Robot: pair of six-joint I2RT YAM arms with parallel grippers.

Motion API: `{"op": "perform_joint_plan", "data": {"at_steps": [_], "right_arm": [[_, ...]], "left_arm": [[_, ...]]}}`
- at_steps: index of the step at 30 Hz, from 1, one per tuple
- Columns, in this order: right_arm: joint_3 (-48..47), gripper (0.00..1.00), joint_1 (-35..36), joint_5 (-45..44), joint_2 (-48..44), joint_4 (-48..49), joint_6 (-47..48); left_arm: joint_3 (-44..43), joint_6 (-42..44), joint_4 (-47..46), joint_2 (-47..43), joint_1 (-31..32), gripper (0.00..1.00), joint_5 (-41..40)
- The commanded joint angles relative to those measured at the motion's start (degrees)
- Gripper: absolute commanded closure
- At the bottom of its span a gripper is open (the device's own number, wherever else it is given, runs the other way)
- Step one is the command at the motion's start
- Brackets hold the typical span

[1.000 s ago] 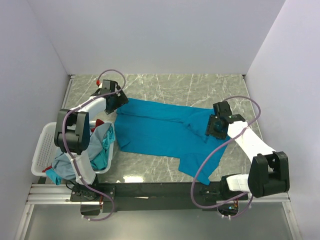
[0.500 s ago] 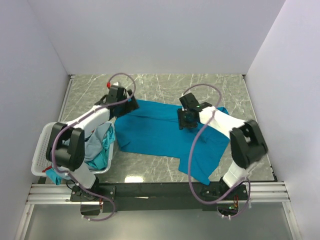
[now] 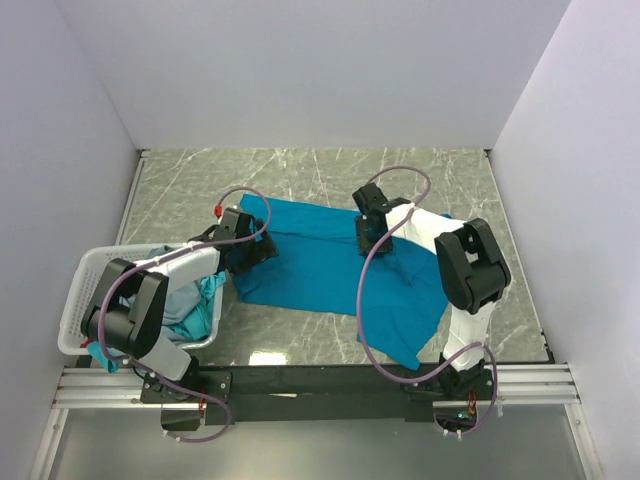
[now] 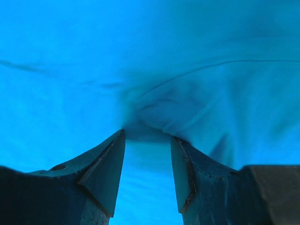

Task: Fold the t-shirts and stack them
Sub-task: Fold the tshirt

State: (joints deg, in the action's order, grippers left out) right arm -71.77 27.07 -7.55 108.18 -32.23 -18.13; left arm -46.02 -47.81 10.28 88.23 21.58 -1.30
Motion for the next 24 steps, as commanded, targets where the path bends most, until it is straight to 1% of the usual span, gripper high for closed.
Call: {"op": "perform_joint_plan", "data": {"at_steps": [1,11,14,15,17,18,19,20,22,23,24], "right_arm": [[-0.8,0.49,-2.7,-1.8,-0.1,-0.4,0.2],[0.7,0.50,-4.5,-2.0,-0.8,-1.7,2.4],[0.8,0.56,-4.4,-0.5,-0.5,-1.2,2.8],[0.6,0.62,-4.5,0.4,-0.4,-1.3,2.7],[0.5,0.68,-4.4,0.4,-0.4,-1.5,2.5],[0.7,0.74,-4.4,0.3,-0.7,-1.5,2.5],[0.8,0.75,-4.5,0.0,-0.8,-1.7,2.4],[0.9,0.82,-4.4,-0.3,-1.0,-1.8,2.4],[1.4,0.89,-4.4,-0.8,-1.3,-1.9,2.4],[1.5,0.95,-4.4,-1.1,-1.5,-2.0,2.4],[1.6,0.99,-4.6,-1.3,-1.7,-2.0,2.3]], "left_arm": [[1.6,-1.3,1.1,-1.1,0.0,0.00,-1.3],[2.4,-1.2,2.2,-1.1,0.0,0.01,-3.1],[2.4,-1.1,2.5,-1.7,0.1,0.01,-3.1],[2.3,-1.0,2.5,-1.7,0.1,0.01,-3.1],[2.0,-1.1,3.2,-2.4,0.2,0.01,-3.2],[1.9,-1.0,3.3,-2.8,0.3,0.00,-3.2],[1.7,-0.9,3.4,-3.1,0.3,0.01,-3.3],[1.7,-0.9,3.6,-3.9,0.6,0.01,-3.4],[1.6,-1.0,4.0,-4.8,0.7,0.01,-4.1],[1.5,-1.0,4.2,-5.3,1.0,0.01,-4.3],[1.5,-1.0,4.7,-5.7,1.1,0.01,-4.7]]}}
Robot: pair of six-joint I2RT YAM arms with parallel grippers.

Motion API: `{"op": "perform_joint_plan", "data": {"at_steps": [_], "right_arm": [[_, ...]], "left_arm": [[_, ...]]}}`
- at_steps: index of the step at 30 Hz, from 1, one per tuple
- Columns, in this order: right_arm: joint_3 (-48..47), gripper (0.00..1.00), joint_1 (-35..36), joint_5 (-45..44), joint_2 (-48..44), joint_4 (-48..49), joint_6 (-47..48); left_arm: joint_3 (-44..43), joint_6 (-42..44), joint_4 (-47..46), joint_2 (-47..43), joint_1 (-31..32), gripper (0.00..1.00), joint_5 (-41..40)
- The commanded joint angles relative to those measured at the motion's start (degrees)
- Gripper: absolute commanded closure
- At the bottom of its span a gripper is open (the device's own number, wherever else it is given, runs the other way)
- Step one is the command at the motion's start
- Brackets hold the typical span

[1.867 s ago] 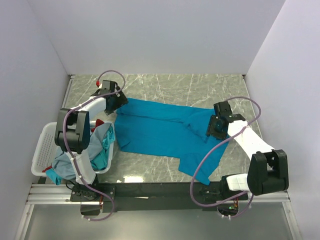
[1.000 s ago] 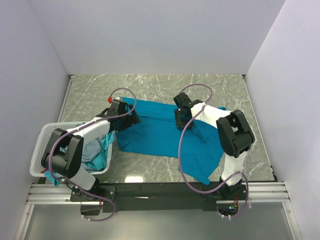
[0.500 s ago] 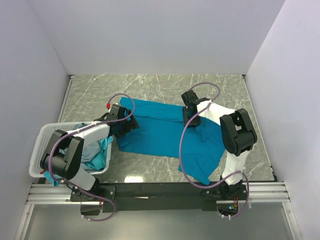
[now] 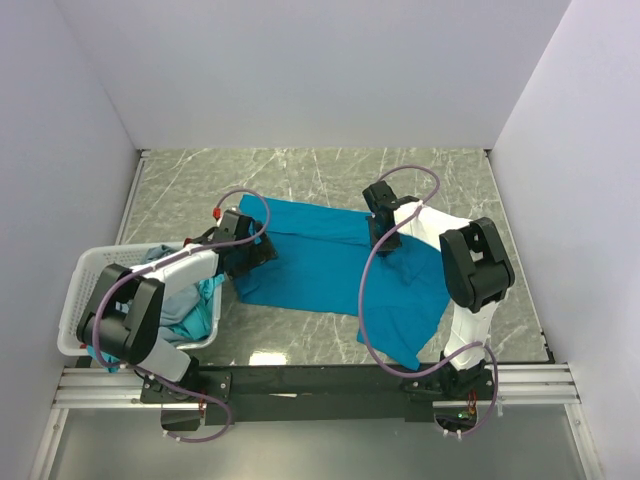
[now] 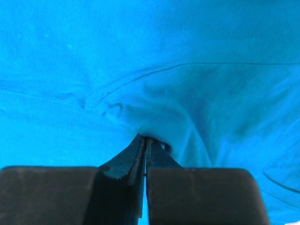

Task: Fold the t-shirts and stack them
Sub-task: Fold the tshirt

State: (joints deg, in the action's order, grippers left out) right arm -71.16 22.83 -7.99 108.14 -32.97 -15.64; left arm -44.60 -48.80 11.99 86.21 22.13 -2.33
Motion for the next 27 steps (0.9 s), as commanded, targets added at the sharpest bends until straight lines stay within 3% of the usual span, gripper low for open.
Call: {"op": "perform_joint_plan", "data": {"at_steps": [1,7,19,27], "right_arm": [[1.1,1.00,-0.2,-1.2,-1.6,-1.3,-0.2],[1.5,1.00,-0.2,-0.3,-3.1,-1.0,-0.2],[0.8,1.00,0.4,9.7,-7.6,-4.3,-2.7],[-1.1,0.99,0.5,3.2,-5.6,-6.8,-3.1]], "left_arm": [[-0.1,-0.1,3.3,-4.0,0.6,0.01,-4.0],[-0.5,-0.1,3.9,-4.9,1.4,0.01,-4.4],[-1.5,0.0,3.4,-3.9,2.5,0.01,-4.9],[-2.2,0.1,4.7,-4.1,2.6,0.00,-7.2]]}}
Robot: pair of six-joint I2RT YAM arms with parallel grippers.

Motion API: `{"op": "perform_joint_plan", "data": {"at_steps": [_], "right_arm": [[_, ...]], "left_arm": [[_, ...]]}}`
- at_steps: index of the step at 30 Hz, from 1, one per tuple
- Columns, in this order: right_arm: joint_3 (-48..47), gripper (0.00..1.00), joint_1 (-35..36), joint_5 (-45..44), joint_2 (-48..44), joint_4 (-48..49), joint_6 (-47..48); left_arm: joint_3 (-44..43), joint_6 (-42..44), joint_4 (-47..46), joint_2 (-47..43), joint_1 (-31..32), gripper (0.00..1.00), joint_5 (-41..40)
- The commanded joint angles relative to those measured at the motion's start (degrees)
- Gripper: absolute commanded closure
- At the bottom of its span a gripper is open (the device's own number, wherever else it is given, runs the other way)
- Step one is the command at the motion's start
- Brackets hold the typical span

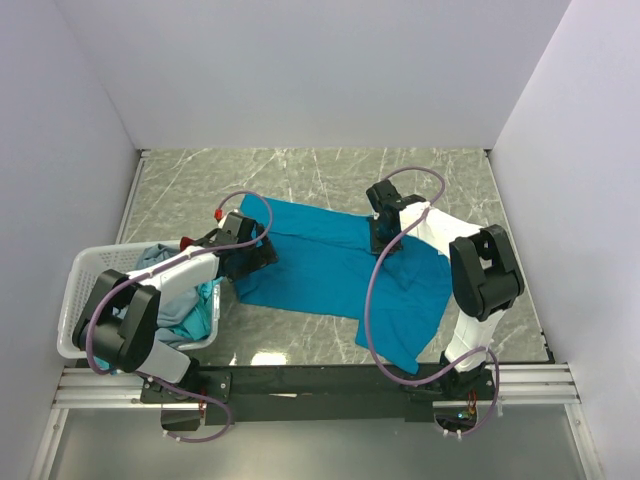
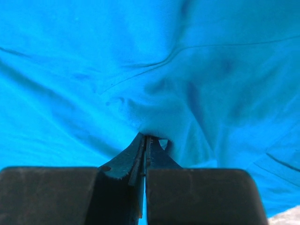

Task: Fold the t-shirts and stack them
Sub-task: Fold the tshirt

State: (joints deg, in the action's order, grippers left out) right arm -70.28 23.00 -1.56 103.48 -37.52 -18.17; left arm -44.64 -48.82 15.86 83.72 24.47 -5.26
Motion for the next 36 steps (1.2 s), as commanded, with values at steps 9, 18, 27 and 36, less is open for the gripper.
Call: {"op": "perform_joint_plan", "data": {"at_steps": [9,18,27,36], "right_arm": [[-3.3,0.92,0.3,-7.2,1.2,-3.5,0.1],[-2.7,0.81,0.3,-4.6,1.7,-2.6,1.5],[0.5,0.77,0.3,-1.0,0.2,-1.2,2.8],[2.4,0.73,0.3,-3.1,-0.9,-1.5,2.3]], "left_arm": [[-2.3,-0.1,1.9,0.2,0.2,0.01,-5.9],[-2.6,0.0,2.4,0.7,0.2,0.01,-7.0],[-2.7,0.1,2.5,0.8,0.2,0.01,-7.1],[-2.5,0.2,2.3,0.7,0.2,0.01,-7.2]]}}
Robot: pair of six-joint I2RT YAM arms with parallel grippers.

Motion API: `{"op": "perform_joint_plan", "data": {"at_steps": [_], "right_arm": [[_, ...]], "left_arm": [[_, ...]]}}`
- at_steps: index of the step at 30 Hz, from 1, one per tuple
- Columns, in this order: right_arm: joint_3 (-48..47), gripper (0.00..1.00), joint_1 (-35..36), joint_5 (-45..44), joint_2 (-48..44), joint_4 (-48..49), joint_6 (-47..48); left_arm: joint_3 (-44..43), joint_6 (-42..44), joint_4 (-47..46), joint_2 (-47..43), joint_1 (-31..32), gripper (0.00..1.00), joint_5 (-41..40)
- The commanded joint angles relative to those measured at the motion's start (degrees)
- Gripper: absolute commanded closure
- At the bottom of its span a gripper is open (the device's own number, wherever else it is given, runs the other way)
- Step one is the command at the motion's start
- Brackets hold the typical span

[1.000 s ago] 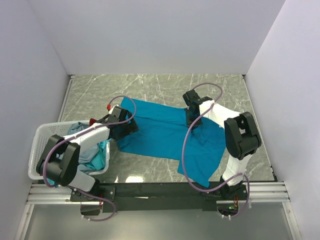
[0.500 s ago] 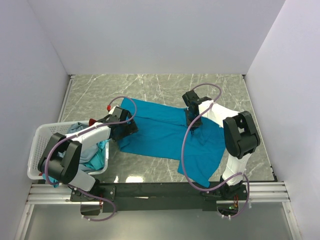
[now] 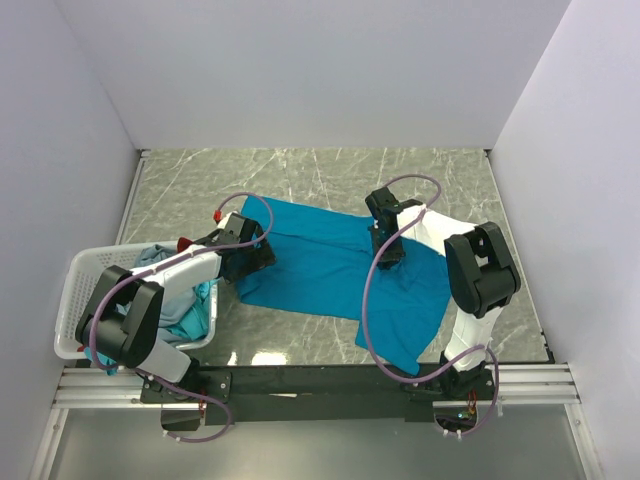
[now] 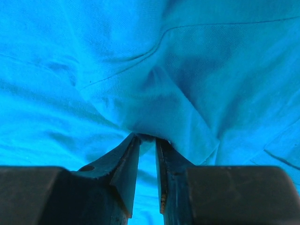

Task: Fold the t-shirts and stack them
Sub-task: Fold the tshirt

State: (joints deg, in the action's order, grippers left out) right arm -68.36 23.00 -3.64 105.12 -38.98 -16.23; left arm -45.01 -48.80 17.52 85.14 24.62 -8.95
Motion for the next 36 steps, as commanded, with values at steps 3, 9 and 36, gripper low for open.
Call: {"op": "perform_joint_plan", "data": {"at_steps": [3,9,36], "right_arm": [[0.7,0.80,0.3,-1.4,-2.6,0.0,0.3],[0.4,0.97,0.2,-1.2,-3.4,-0.3,0.4],[-5.1,0.93,0.5,-2.3,-3.4,-7.8,1.2]], "left_arm": [[-2.2,0.1,0.8,-0.7,0.1,0.01,-3.6],[-2.2,0.3,0.9,-0.9,0.1,0.01,-4.0],[-1.4,0.5,1.4,-1.7,0.1,0.00,-5.3]]}}
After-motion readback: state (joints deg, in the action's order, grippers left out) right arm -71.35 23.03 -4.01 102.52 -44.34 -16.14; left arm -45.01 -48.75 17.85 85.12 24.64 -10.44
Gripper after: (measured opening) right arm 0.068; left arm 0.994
